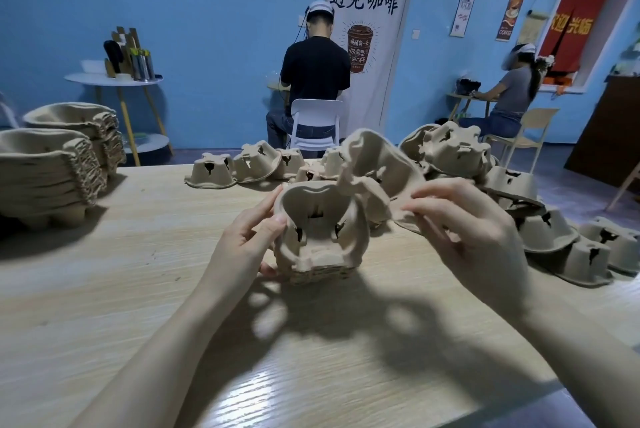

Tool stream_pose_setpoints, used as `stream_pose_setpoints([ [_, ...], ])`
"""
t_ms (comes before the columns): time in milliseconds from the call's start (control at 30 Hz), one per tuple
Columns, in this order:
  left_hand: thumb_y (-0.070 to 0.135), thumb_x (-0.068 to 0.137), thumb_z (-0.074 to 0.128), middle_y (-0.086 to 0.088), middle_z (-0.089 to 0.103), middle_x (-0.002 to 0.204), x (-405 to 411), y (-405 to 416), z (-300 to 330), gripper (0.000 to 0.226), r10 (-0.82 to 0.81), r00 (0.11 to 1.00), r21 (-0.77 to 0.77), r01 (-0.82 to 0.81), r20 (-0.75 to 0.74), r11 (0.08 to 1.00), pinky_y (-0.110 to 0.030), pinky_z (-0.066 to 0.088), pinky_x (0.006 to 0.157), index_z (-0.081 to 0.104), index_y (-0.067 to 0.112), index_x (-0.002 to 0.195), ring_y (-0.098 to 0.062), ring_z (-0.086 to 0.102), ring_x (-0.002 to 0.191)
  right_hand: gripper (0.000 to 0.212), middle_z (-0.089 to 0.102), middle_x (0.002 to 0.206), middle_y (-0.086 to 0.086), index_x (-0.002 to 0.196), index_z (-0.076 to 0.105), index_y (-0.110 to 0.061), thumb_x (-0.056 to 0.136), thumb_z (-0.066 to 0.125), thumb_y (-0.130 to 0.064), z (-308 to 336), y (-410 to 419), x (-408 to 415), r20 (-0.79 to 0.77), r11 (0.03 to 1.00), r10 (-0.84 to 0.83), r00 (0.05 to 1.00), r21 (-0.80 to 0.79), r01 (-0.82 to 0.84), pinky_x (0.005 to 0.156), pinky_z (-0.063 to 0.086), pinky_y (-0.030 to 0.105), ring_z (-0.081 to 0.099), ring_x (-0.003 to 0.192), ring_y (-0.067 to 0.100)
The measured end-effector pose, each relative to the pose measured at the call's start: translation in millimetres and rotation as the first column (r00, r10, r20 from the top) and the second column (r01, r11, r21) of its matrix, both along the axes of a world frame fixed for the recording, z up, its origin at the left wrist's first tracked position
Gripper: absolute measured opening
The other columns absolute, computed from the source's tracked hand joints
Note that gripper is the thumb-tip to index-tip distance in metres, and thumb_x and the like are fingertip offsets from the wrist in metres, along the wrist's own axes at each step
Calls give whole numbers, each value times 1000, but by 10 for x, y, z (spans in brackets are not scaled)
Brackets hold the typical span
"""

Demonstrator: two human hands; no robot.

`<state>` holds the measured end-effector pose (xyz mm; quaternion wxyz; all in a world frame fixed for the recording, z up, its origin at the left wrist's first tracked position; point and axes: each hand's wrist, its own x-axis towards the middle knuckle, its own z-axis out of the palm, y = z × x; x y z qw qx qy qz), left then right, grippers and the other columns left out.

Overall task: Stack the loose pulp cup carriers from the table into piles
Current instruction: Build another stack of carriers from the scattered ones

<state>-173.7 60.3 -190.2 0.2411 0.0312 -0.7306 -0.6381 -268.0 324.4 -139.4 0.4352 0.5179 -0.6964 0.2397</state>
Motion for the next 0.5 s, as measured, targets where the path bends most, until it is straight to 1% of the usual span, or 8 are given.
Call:
stream_pose_setpoints([
  [67,41,81,55,-1,67,121,0,-7,3,50,-4,1000,8,4,7,1000,-27,55,51,56,46,131,-12,63,86,14,68,103,11,98,75,-6,94,62,-7,-16,-121,21,-31,998,32,999,58,-31,72,53,41,65,88,25],
  [133,41,80,56,1,68,118,-4,-14,-1,49,-5,1000,28,4,21,1000,-29,55,52,58,46,129,-12,64,84,17,68,106,11,97,76,-8,96,59,-10,-56,-217,17,-61,992,46,997,121,-38,71,51,41,64,85,24],
  [233,39,78,55,-5,67,107,-15,-19,-8,53,-12,1000,41,11,28,999,-31,53,52,59,36,131,-20,61,80,18,67,108,12,97,76,-8,94,59,-10,-98,-286,17,-70,985,85,994,157,-73,75,49,32,59,86,20],
  [300,38,77,54,-8,66,108,-24,-31,-14,56,-3,999,38,1,34,999,-31,53,53,59,32,133,-20,60,80,18,67,109,12,97,76,-7,94,58,-10,-109,-304,20,-50,981,108,993,167,-98,79,47,27,59,91,19],
  [333,38,77,54,-7,66,109,-26,-37,-17,57,1,999,40,-2,38,999,-31,53,54,60,31,133,-19,60,80,17,67,109,12,97,75,-6,94,59,-9,-118,-309,15,-48,979,110,993,176,-100,80,47,27,59,93,20],
  [400,38,79,57,0,68,106,-27,-44,-18,56,-2,999,47,0,44,999,-31,53,54,60,32,135,-18,59,79,16,67,108,13,97,75,-6,92,60,-6,-141,-312,-13,-56,979,98,994,186,-86,81,47,27,60,95,21],
  [467,31,87,64,6,70,104,-31,-45,-13,48,-7,999,60,4,43,998,-30,52,54,60,32,134,-13,59,76,17,67,107,14,95,76,-5,92,59,-5,-162,-302,-51,-71,981,82,994,181,-68,84,46,25,60,96,22],
  [500,27,91,64,6,70,104,-34,-45,-14,44,-8,999,71,5,42,997,-30,51,54,60,32,134,-11,58,73,18,67,108,15,95,76,-5,92,58,-5,-169,-296,-67,-75,982,77,994,176,-63,86,45,23,61,97,22],
])
